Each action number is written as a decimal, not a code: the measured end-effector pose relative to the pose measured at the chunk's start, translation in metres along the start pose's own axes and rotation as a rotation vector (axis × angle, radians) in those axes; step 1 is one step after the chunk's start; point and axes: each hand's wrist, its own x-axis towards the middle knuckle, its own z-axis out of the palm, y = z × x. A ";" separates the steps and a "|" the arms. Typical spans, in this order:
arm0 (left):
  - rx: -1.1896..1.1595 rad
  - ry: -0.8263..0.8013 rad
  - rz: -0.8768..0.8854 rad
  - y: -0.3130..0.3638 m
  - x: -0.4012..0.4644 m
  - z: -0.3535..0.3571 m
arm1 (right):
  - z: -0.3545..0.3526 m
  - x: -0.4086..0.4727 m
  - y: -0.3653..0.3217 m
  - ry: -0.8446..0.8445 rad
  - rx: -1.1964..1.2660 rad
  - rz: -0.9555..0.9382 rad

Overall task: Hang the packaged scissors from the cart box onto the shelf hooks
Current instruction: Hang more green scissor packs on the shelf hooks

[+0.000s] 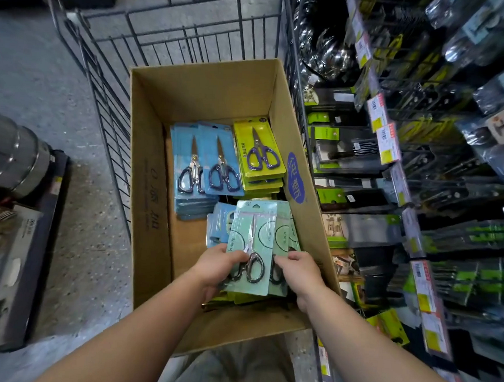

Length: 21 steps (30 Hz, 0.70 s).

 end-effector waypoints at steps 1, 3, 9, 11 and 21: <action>-0.006 -0.009 0.005 0.000 -0.002 -0.001 | -0.001 -0.001 0.000 -0.032 0.054 0.018; -0.012 -0.001 0.026 0.001 -0.008 -0.002 | -0.004 -0.005 -0.002 -0.118 0.191 0.030; -0.011 0.022 0.133 0.005 -0.022 -0.003 | -0.007 -0.020 -0.012 -0.204 0.234 -0.084; 0.020 0.027 0.166 0.010 -0.033 -0.004 | -0.008 -0.026 -0.016 -0.184 0.208 -0.119; 0.104 -0.083 0.290 0.028 -0.066 -0.014 | -0.015 -0.065 -0.002 0.072 0.298 -0.285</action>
